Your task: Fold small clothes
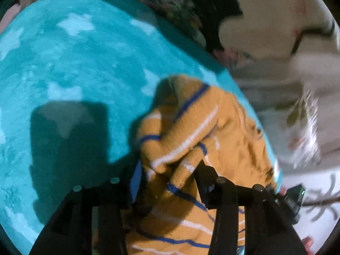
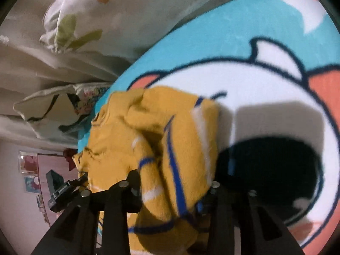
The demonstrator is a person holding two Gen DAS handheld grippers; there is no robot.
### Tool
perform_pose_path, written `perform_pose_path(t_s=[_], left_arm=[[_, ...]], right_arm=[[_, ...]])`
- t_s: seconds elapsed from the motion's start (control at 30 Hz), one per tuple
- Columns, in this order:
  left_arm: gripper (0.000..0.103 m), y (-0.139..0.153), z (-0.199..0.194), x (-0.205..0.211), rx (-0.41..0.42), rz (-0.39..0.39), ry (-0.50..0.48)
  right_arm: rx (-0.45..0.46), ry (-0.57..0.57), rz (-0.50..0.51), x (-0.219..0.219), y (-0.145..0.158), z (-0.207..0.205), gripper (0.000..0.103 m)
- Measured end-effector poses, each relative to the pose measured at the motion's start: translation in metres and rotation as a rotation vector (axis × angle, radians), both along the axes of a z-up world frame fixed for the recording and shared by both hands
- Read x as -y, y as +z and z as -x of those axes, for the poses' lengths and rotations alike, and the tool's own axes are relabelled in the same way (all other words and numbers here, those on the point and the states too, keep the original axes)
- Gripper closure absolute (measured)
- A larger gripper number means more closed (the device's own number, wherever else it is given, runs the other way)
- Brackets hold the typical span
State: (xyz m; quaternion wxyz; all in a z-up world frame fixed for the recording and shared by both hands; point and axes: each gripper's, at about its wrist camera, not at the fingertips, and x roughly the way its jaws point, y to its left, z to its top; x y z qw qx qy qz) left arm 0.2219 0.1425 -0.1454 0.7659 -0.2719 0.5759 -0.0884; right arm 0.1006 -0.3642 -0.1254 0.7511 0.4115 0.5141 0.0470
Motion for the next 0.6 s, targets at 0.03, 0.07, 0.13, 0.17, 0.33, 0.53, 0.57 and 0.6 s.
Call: perform_pose_path(t_s=[0.03,0.07,0.13,0.17,0.33,0.53,0.57,0.6], left_arm=[[0.055,0.005,0.004,-0.004,0.005,-0.031,0.013],[0.053,0.009,0.007,-0.005,0.010,-0.051,0.015],[0.052,0.021,0.020,-0.008,0.037,-0.086,0.018],[0.049,0.025,0.024,-0.011,0.047,-0.103,0.023],[0.048,0.041,0.049,-0.029,0.062,-0.183,0.093],[0.048,0.061,0.087,-0.031,0.095,-0.241,0.114],[0.048,0.064,0.091,-0.029,0.103,-0.252,0.110],[0.047,0.067,0.097,-0.026,0.111,-0.263,0.100]], right_arm=[[0.005,-0.002,0.007,0.002,0.003,0.000,0.061],[0.012,0.002,0.023,0.004,0.008,0.000,0.060],[0.021,0.006,0.062,0.009,0.019,0.003,0.059],[0.028,0.006,0.065,0.013,0.024,0.006,0.057],[0.058,-0.118,0.138,0.045,0.045,0.029,0.042],[0.134,-0.076,0.202,0.035,0.081,0.042,0.040],[0.153,-0.047,0.193,0.026,0.086,0.042,0.040],[0.174,-0.019,0.185,0.014,0.091,0.042,0.040]])
